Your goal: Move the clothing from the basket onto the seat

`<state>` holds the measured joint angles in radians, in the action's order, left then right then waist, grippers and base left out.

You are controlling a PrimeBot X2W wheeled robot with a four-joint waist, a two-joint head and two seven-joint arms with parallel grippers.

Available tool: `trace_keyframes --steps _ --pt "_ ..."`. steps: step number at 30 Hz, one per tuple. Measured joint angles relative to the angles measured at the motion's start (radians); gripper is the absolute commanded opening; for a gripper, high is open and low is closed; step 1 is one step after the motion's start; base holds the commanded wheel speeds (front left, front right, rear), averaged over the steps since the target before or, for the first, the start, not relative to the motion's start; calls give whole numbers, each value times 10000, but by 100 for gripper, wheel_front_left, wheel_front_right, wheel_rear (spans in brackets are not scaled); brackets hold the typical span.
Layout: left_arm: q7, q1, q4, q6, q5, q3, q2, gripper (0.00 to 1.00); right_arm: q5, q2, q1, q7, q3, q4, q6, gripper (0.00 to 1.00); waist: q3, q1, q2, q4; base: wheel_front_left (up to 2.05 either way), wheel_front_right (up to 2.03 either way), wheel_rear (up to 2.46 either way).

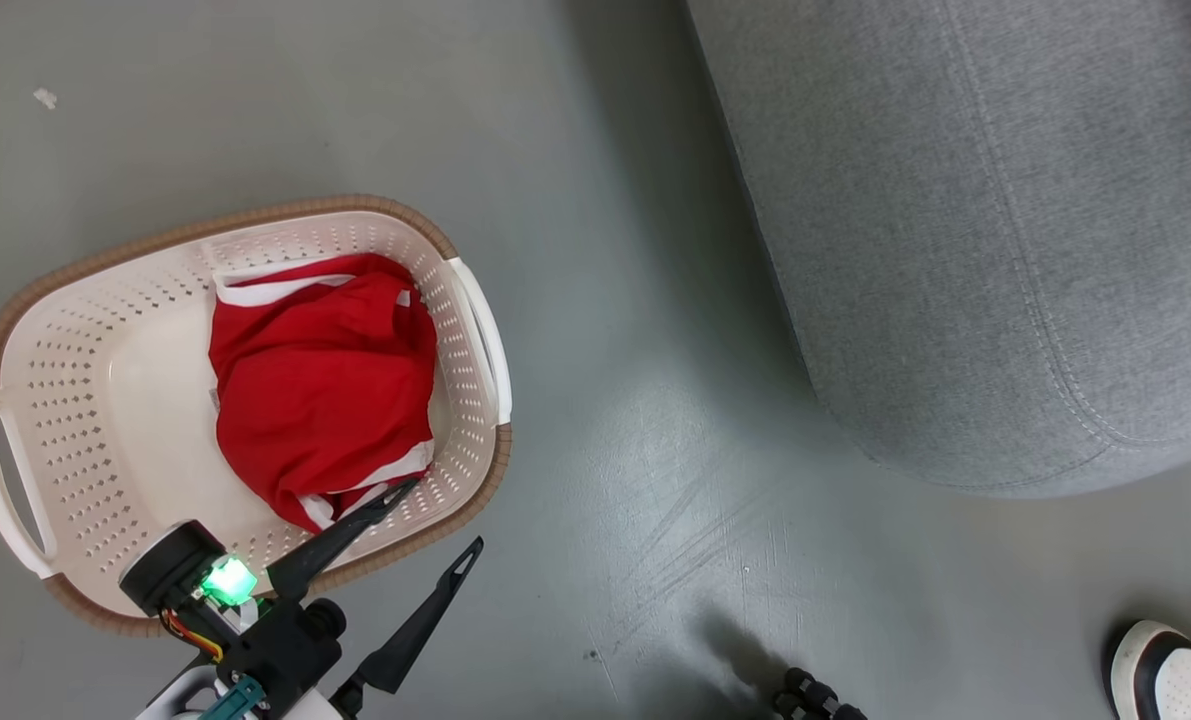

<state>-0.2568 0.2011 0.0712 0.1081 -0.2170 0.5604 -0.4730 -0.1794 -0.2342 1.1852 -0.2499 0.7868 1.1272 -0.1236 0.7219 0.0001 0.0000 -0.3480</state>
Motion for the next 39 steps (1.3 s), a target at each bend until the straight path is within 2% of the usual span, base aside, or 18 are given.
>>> trace_keyframes --steps 1,12,26,39 --pt "0 13 6 0 12 -4 -8 100 81 -17 55 -6 52 75 0 100 36 0 0 13 0 0 0" --pt "0 337 2 13 69 -29 -54 100 754 -59 125 -10 311 364 0 100 213 0 0 -26 0 0 0" --pt "0 794 -282 90 73 151 52 100 1766 75 114 -13 433 -201 0 100 -89 0 0 -166 0 0 0" --pt "0 1058 -648 105 65 428 637 100 2441 13 126 -21 493 -823 0 100 -757 0 0 -275 0 0 0"
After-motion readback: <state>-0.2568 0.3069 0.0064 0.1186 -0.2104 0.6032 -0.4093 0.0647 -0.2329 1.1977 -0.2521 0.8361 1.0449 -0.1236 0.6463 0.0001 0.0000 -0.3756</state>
